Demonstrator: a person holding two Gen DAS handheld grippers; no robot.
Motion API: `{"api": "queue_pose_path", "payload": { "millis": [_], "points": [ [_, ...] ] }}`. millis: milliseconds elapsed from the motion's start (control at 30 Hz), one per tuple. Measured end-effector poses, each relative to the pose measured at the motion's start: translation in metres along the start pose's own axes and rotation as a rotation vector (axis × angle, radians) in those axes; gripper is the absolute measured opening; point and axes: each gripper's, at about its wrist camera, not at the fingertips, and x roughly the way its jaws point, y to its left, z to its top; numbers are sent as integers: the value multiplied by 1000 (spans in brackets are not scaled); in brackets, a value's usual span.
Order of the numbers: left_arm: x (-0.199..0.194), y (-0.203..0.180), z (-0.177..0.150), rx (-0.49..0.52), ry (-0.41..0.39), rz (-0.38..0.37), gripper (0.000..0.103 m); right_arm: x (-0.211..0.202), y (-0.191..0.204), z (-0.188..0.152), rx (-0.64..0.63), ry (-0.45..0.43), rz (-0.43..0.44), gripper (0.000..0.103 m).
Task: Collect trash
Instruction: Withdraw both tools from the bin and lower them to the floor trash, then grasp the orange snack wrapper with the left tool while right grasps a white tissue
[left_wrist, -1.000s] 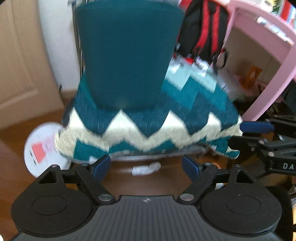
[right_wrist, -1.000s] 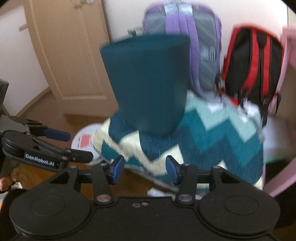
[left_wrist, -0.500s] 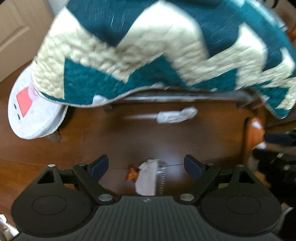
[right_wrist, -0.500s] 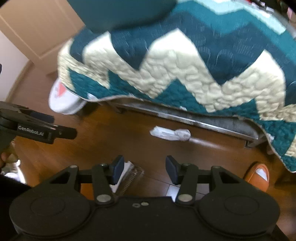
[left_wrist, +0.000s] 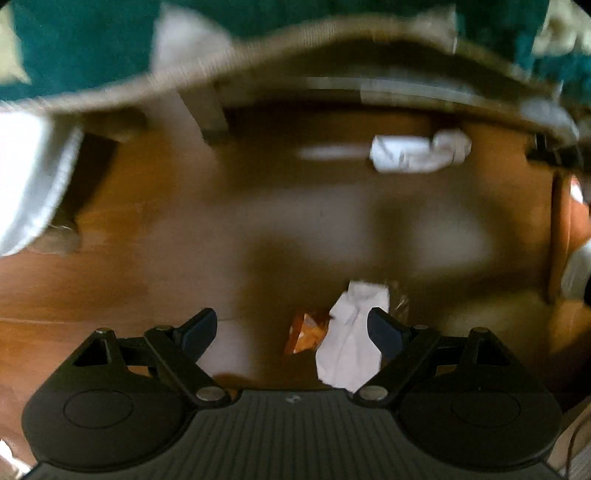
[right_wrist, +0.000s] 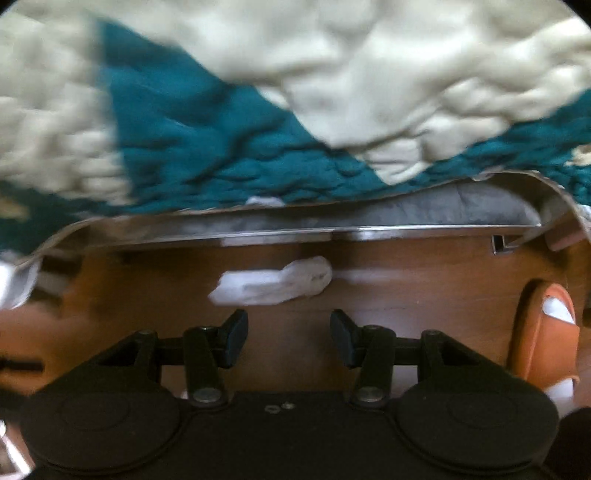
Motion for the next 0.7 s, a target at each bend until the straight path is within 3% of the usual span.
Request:
{"api": "queue_pose_path", "payload": {
  "millis": [133,333,433,700],
  "points": [
    [43,8,-16,20,49,-10,89,41,4,11,11,7,-44,49],
    [96,30,-28,-69,93,-33,89,84,6,16,-7,39,-86,49],
    [112,37,-30,-117,99,-73,89,97,7,15,-33,47,-98,49],
    [131,34,-33,-122,100,-129,88,123,9,17,-26,33,-136,49]
  ]
}}
